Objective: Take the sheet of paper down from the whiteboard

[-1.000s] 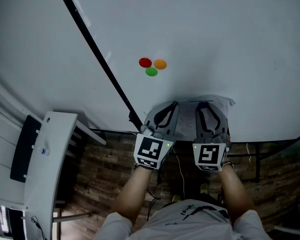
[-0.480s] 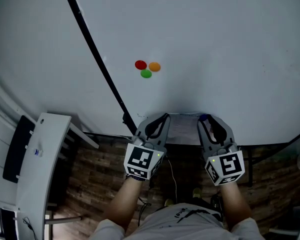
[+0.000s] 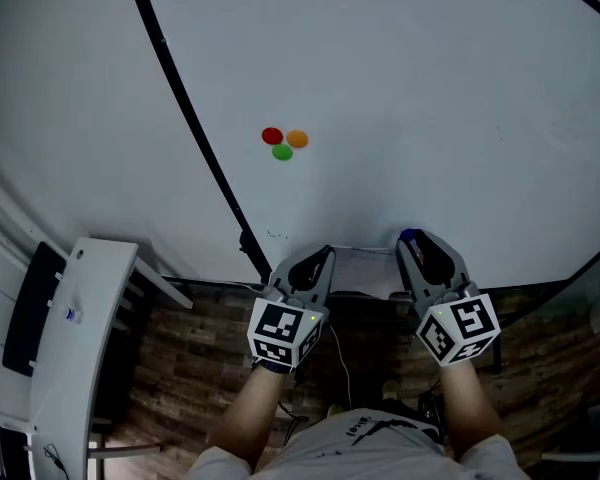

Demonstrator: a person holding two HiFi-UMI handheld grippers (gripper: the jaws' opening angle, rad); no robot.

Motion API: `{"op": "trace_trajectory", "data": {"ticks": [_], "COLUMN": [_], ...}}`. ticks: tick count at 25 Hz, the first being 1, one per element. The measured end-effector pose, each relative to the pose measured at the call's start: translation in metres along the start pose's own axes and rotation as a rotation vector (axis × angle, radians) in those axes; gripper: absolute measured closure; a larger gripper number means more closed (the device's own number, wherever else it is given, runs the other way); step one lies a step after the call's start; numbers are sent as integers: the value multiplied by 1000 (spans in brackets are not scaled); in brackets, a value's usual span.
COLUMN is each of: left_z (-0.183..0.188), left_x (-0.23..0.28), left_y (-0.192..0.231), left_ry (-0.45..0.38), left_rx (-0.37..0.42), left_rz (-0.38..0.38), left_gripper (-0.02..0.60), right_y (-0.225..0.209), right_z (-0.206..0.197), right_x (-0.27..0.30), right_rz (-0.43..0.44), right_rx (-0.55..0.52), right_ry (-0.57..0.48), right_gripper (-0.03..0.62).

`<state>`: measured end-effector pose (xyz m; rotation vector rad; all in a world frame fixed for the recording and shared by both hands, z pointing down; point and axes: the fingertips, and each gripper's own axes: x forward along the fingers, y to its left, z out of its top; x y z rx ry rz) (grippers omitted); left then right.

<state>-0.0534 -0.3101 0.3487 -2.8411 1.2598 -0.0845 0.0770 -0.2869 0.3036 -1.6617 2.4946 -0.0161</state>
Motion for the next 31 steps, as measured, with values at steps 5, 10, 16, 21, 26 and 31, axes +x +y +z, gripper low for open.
{"op": "trace_trajectory", "data": {"ticks": [5,10,16,21,26,31], "left_z": [3,7,13,14,13,18], "left_x": [0,1,-5,-5,-4,-5], "left_y": [-4,-6,-8,-11,-10,-14], "left_ry": [-4,-5,-15,-16,-16,-26], "left_rx": [-7,0,3,3,-3,-3], "left_rz": [-3,-2,-3,-2,1,-2], "left_gripper": [569,569,569,569,569,569], "right_y": [-1,-2,3,3,0,1], "right_z": [1,4,10,12,8,12], "right_x": [-1,-1,-5,-7,-6,-9], "right_rz": [-20,-26,-27,-26,-21,-18], "right_rx": [-18,-42,-57,-62,-60,-67], "right_ry": [11,8,-3,-8,-6,-11], "right_gripper": [468,470,470,470,470,470]}}
